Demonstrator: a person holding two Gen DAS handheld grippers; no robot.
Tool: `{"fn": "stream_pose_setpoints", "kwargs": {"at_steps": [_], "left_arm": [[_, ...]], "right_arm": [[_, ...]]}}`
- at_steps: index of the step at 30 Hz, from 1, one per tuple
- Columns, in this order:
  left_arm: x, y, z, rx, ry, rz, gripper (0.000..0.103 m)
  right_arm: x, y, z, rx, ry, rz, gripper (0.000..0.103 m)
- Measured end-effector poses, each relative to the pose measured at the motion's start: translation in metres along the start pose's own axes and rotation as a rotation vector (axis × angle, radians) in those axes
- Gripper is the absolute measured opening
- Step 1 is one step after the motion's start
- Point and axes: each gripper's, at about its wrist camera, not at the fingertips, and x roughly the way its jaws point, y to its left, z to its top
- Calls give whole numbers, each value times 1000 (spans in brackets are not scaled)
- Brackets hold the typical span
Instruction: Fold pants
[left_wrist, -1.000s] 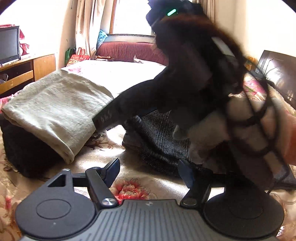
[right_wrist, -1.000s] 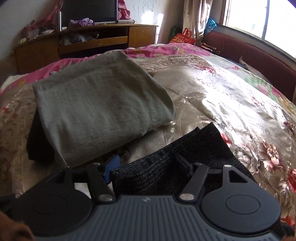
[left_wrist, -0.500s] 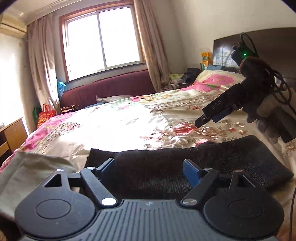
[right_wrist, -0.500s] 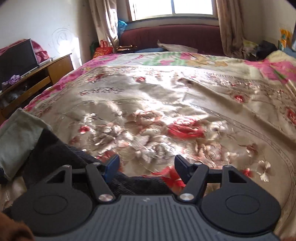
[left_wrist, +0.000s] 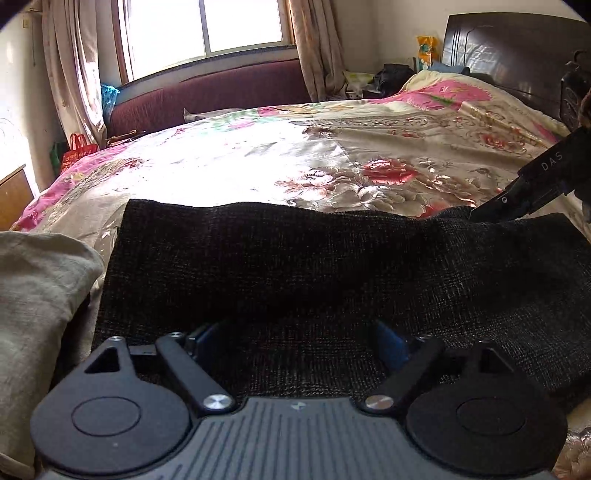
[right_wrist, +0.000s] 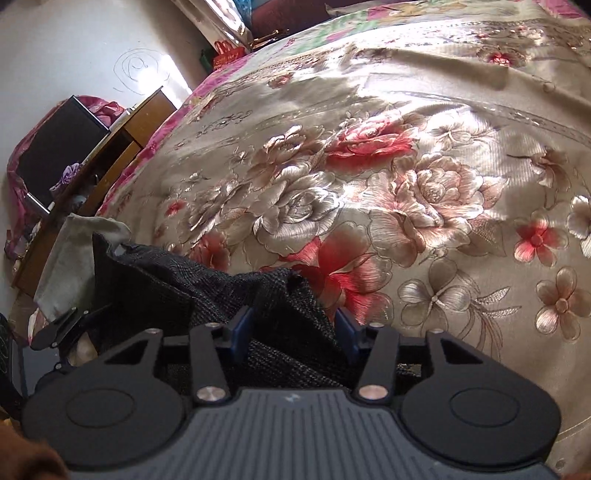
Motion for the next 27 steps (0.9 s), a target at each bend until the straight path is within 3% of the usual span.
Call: {"fn": "stream_pose_setpoints", "kwargs": {"at_steps": [3, 7, 8, 10, 13, 15, 17, 22, 27], "left_arm": [[-4, 0, 4, 11, -12, 22, 99], [-1, 0, 7, 15, -23, 26, 98], [-1, -1, 10, 16, -27, 29, 98], [-3, -1, 14, 14, -46, 28, 98], [5, 0, 15, 27, -35, 43, 99], [10, 0, 12, 25, -36, 41, 99], [10, 0, 12, 30, -35, 41, 99], [9, 16, 13, -51, -10, 29, 99], [11, 20, 14, -64, 16, 43, 99]], "right_arm": [[-7, 3, 3, -36, -1, 57, 47], [18, 3, 14, -72, 49, 50, 47], [23, 4, 17, -70, 52, 50, 43], [28, 13, 20, -87, 48, 62, 17], [31, 29, 14, -123, 50, -15, 10], [29, 16, 14, -69, 26, -29, 6], [32, -3, 15, 44, 16, -8, 6], [27, 12, 9, 14, -12, -70, 7], [30, 22, 11, -46, -9, -143, 8]]}}
